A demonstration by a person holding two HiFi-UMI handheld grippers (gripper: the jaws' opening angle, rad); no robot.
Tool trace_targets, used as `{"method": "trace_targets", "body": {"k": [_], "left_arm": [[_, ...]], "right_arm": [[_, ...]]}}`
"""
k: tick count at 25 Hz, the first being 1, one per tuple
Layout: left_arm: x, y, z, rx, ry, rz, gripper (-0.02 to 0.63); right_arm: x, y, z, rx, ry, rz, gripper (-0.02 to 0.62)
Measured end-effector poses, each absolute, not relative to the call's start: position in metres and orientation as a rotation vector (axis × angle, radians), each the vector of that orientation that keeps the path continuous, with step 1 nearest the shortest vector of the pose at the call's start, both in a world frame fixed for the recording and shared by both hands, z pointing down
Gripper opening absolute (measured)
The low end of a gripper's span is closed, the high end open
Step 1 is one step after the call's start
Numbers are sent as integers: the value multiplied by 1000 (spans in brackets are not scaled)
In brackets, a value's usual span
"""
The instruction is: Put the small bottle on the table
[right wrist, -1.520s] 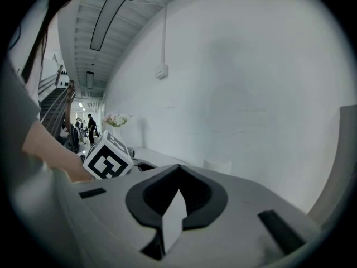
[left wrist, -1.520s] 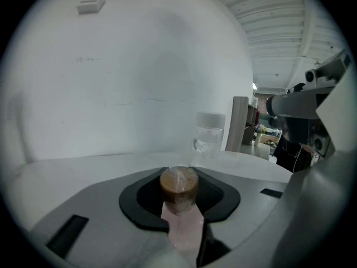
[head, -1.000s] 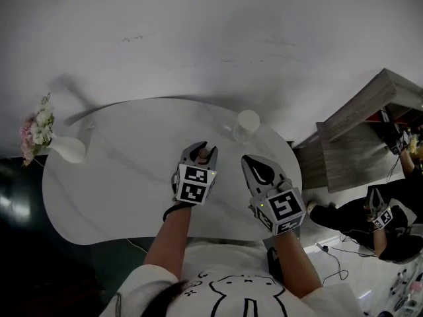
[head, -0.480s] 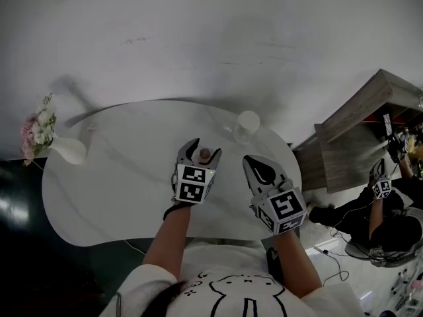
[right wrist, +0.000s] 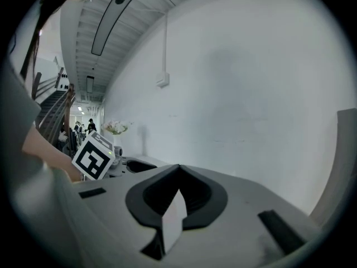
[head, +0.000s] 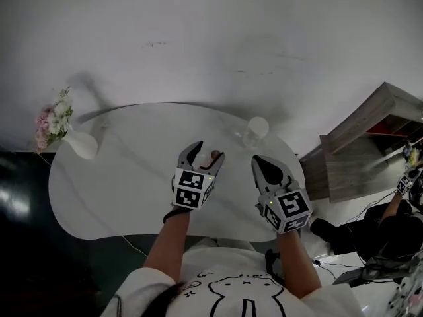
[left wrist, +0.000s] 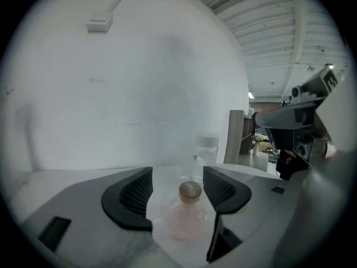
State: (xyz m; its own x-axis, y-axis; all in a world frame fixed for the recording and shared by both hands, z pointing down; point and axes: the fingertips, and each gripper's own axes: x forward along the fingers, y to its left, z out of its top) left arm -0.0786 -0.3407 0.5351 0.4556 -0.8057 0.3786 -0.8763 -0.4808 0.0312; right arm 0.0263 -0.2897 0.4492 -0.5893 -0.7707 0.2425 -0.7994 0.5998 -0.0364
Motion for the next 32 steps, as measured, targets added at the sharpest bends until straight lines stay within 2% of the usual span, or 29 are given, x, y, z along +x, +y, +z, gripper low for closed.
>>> {"method": "trace_targets", "body": {"k": [22, 32], "left_arm": [[-152, -274, 430, 2402, -1815, 328, 291], [-177, -253, 371, 2447, -1939, 177, 291]], "right_arm": [[21, -247, 377, 1253, -2737, 138, -5], [17, -242, 342, 1250, -2776, 48, -5]]}}
